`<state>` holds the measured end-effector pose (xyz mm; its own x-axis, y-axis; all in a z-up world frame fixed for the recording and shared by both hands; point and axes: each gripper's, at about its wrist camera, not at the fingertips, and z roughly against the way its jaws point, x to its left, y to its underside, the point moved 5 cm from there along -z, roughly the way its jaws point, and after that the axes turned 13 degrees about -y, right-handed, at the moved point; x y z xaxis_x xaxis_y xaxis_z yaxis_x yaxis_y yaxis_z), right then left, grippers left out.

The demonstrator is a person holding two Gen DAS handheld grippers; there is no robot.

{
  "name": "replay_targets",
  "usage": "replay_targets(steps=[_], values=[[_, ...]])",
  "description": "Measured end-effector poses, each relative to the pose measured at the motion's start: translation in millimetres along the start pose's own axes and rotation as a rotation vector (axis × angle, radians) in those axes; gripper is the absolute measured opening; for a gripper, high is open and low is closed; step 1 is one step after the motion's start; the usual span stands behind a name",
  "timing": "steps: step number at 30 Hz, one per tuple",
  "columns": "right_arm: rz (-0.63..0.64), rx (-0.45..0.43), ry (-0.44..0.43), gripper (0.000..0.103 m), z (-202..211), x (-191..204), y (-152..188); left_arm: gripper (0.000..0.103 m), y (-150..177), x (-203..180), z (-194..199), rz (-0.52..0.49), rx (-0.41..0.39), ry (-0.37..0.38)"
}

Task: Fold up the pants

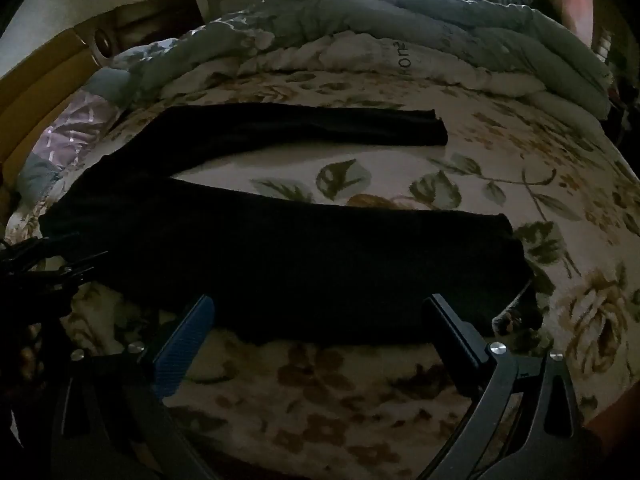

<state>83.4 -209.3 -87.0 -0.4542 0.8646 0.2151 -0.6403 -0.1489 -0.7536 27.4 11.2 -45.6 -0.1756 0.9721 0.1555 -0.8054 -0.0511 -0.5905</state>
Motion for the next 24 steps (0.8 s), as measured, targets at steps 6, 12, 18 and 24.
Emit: replay_targets(steps=[6, 12, 18, 24], values=[[-0.008, 0.001, -0.004, 0.103, -1.9, 2.3, -1.6, 0.084, -1.1, 2.4, -0.1, -0.003, 0.0, 0.005], [-0.007, 0.001, -0.009, 0.103, -2.0, 0.7, -1.5, 0.084, -1.8, -0.4, 0.0, 0.002, 0.003, 0.0], [-0.007, 0.001, -0.014, 0.103, -2.3, -0.1, -0.9, 0.084, -0.2, -4.3, 1.1, 0.006, 0.002, -0.005], [-0.006, 0.0, -0.014, 0.103, -2.7, 0.6, -1.6, 0.084, 0.5, -5.2, 1.0, 0.006, 0.002, -0.005]])
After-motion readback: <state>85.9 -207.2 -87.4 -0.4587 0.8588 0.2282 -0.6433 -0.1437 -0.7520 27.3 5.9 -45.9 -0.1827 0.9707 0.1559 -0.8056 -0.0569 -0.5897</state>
